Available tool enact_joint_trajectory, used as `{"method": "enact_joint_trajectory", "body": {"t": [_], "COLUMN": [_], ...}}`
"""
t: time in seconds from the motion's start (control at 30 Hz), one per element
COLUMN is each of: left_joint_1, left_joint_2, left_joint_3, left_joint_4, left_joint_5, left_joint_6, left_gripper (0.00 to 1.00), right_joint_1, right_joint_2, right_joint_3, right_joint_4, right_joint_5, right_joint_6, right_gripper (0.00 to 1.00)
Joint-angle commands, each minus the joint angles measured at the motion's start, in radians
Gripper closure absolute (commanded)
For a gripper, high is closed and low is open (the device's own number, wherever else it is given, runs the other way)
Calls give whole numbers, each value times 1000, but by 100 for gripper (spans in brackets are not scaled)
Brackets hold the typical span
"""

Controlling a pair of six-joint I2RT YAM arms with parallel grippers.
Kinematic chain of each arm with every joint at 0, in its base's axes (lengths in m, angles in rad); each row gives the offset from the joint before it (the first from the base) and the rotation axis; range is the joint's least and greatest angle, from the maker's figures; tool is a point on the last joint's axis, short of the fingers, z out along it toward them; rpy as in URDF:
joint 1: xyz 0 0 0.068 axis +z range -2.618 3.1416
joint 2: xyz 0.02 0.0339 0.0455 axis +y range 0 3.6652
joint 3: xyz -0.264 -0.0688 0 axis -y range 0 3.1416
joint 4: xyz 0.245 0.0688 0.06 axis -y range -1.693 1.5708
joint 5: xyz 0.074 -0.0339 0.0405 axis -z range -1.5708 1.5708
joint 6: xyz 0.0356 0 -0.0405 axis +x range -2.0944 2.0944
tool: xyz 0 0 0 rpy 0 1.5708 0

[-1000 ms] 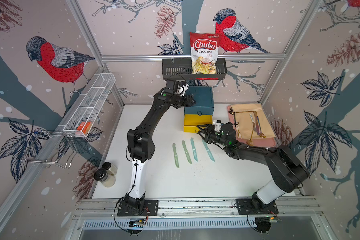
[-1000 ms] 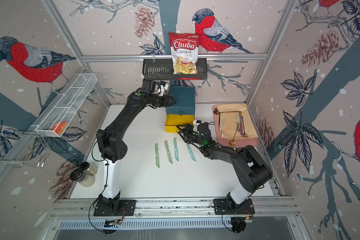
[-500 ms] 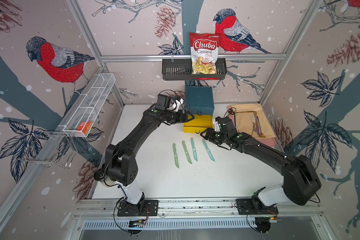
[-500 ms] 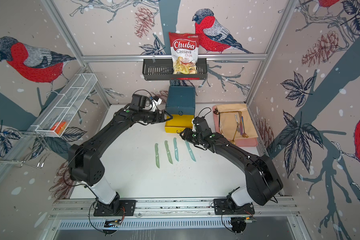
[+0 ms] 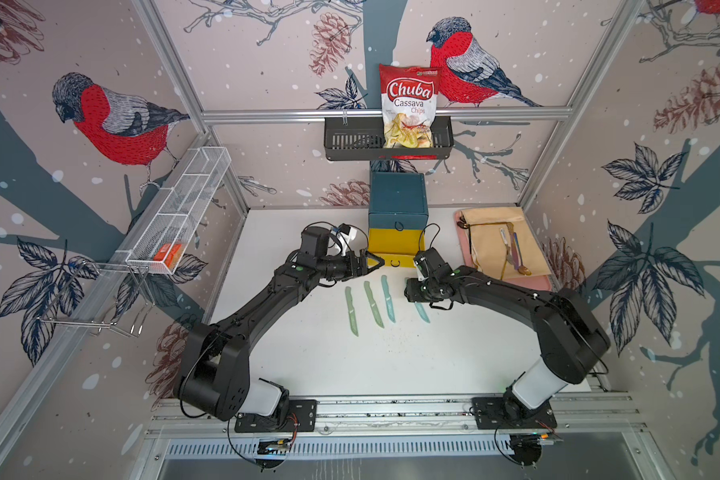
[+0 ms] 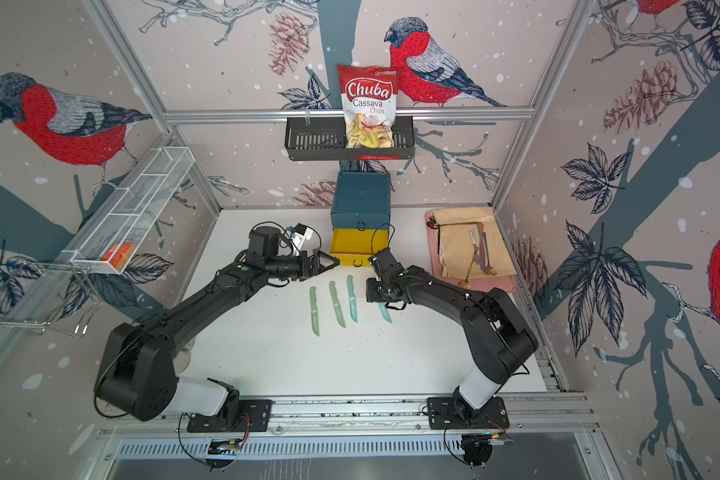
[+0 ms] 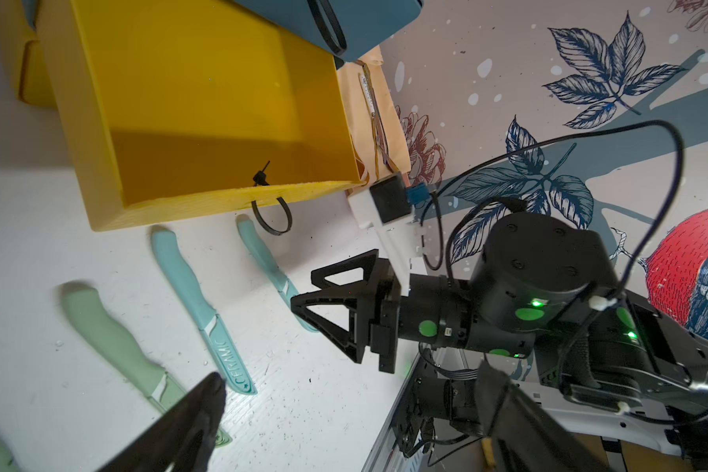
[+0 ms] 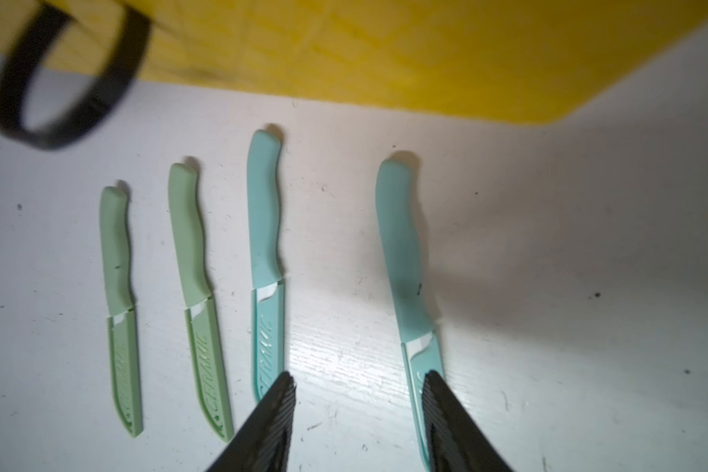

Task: Place the fruit knives into the drawer by color
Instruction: Adjust the fruit knife at the center of the board.

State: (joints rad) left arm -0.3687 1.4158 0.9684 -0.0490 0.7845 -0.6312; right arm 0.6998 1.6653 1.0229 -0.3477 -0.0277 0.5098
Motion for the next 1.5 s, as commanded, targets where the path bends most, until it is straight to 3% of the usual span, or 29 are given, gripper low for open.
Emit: {"method": "enact_joint_trajectory", "body": {"t": [0.0, 0.4, 0.67, 1.03, 1.2, 1.47], "left_joint_1": [2, 2, 2, 2, -2, -24], "left_joint_2": [-18, -37, -46, -54, -49, -77], "left_joint_3": [-18, -28, -57, -98, -116, -149], "left_joint_4": [93, 91, 125, 178, 208, 236], "left_joint_5": [15, 0, -1, 2, 11, 4], "left_joint_6": [-27, -27, -44, -68, -83, -106], "left_gripper": [3, 3, 3, 3, 3, 3], "right_joint_1": [14, 55, 69, 129, 118, 98], "right_joint_2": [36, 88, 11, -205, -198, -163], "right_joint_3": [-2, -66, -174, -267, -204, -87], "right_joint_4": [2, -4, -45, -173, -200, -259], "right_joint_5": [69, 170, 185, 198, 222, 196], "right_joint_6": [-30, -34, -3, 75, 52, 27], "right_gripper": [50, 62, 67, 67, 67, 51]}}
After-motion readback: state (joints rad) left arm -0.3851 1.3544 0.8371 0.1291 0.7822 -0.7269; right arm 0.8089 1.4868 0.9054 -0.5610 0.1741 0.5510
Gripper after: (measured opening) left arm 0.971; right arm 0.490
